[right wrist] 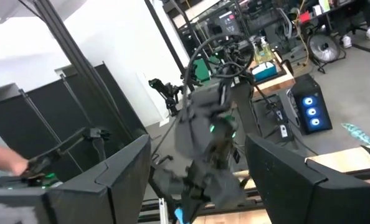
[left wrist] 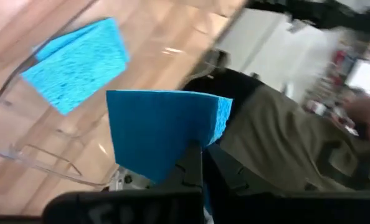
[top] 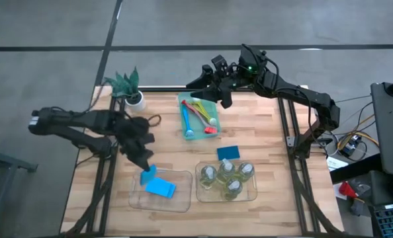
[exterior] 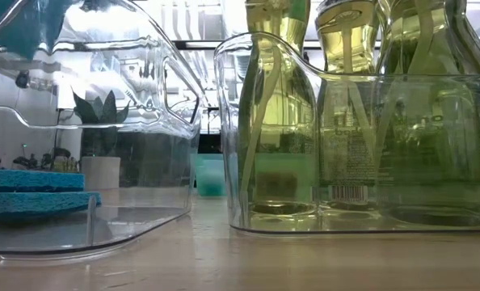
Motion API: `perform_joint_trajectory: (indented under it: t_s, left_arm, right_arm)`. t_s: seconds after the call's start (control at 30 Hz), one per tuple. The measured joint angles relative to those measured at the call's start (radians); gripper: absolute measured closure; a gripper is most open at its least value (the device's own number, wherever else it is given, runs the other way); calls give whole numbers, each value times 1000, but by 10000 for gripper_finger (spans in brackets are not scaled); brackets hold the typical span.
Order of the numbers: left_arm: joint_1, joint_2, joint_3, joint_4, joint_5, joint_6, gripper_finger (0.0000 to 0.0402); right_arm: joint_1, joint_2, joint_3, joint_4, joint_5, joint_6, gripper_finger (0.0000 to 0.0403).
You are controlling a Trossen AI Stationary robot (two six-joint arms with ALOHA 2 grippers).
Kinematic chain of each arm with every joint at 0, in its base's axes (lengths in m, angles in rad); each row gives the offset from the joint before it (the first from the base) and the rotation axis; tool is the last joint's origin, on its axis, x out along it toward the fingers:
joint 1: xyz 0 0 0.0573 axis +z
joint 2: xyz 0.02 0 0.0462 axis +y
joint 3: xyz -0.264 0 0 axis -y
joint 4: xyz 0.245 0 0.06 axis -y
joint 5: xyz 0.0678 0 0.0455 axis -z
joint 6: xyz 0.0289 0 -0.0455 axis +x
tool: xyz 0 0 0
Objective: Pick & Place Kitchen Sink Supplies
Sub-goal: Put the blue sponge into the left transparent bin
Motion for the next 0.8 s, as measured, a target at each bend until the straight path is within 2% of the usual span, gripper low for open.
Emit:
perform_joint_trajectory:
  t_s: [0.2, 0.47, 0.57, 0.67, 0.8]
  left_arm:
    - [-127, 108, 0, -1, -99, -134, 401]
    - [-260, 228, 5, 27, -344, -349, 401]
    - [-280, 276, 19, 32, -441, -361, 401]
    - [-285, 324, 19, 28, -479, -378, 401]
    - [-293, 399, 20, 23, -438, -354, 401]
  right_arm:
    - [0, 0, 0, -4, -5, -38, 155]
    - [-15, -12, 0, -4, -92, -49, 161]
    - [-23, -22, 0, -3, -110, -49, 159]
    - [-33, -34, 0, -4, -140, -52, 159]
    - [-45, -45, 0, -4, -181, -53, 164]
